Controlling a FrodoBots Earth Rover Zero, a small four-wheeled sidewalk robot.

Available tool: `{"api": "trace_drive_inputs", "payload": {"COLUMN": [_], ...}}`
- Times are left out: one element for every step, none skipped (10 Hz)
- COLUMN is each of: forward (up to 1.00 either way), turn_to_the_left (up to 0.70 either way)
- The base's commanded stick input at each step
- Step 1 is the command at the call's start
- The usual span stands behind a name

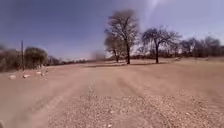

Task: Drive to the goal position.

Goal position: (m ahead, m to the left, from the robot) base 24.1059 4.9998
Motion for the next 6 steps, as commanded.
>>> {"api": "trace_drive_inputs", "payload": {"forward": [1.00,1.00,1.00,1.00,1.00,1.00], "turn_to_the_left": [0.21,0.09,0.00,0.00,0.00,0.00]}}
